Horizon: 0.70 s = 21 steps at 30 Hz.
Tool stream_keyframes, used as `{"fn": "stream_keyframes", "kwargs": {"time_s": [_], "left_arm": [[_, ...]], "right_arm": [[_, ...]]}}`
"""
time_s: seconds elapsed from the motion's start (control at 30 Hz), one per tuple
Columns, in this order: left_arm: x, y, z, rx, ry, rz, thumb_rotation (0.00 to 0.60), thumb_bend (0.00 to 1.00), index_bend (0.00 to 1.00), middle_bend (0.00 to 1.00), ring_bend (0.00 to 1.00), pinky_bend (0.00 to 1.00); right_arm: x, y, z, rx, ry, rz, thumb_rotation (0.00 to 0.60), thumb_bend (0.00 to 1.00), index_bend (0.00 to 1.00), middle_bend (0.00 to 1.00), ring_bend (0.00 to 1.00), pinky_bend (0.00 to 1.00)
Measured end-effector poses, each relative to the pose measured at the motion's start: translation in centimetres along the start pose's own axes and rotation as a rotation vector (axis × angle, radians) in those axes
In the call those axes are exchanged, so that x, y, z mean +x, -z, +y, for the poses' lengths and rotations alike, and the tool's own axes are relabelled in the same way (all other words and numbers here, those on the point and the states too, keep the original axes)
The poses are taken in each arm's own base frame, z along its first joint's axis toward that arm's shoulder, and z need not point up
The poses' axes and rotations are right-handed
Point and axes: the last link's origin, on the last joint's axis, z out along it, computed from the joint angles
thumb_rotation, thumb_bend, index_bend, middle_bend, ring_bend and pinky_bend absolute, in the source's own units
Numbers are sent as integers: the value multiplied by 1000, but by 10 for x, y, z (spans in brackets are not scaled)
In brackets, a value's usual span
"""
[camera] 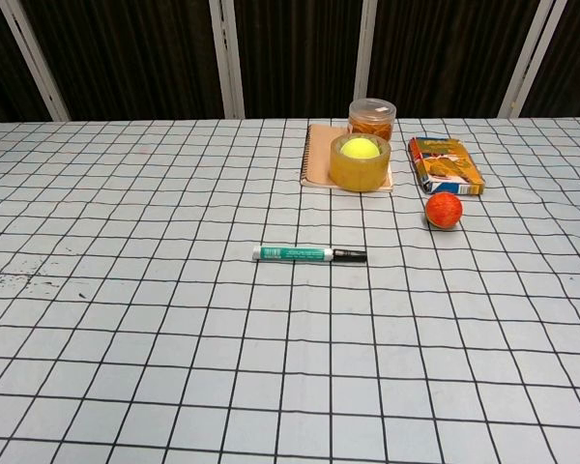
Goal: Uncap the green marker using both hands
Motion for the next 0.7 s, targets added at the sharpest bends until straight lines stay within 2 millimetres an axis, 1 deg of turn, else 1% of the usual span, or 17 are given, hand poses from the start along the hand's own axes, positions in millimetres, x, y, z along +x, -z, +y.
{"fn": "stream_keyframes", "kwargs": {"time_s": [0.13, 0.23, 0.33, 0.57, 0.7], "left_arm": [[2, -8, 2, 14, -11, -36, 600, 338, 56, 44, 0, 0], [5, -20, 4, 25, -19, -55, 600, 338, 85, 43, 0, 0], [9, -36, 8, 38, -23, -64, 600, 342, 115, 42, 0, 0], [18, -87, 22, 76, 17, -85, 600, 348, 129, 44, 0, 0], [18, -116, 32, 110, 56, -121, 600, 349, 154, 102, 0, 0]], "right_arm": [[-3, -1, -2, 6, 6, -11, 600, 167, 78, 72, 51, 178], [-4, -1, -4, 8, 4, -16, 600, 167, 78, 72, 51, 178], [-5, -1, -6, 10, 10, -22, 600, 168, 78, 72, 51, 178], [-7, -4, -9, 7, 26, -37, 600, 167, 79, 72, 51, 178], [-9, -5, -12, 8, 43, -49, 600, 167, 78, 72, 51, 178]]}}
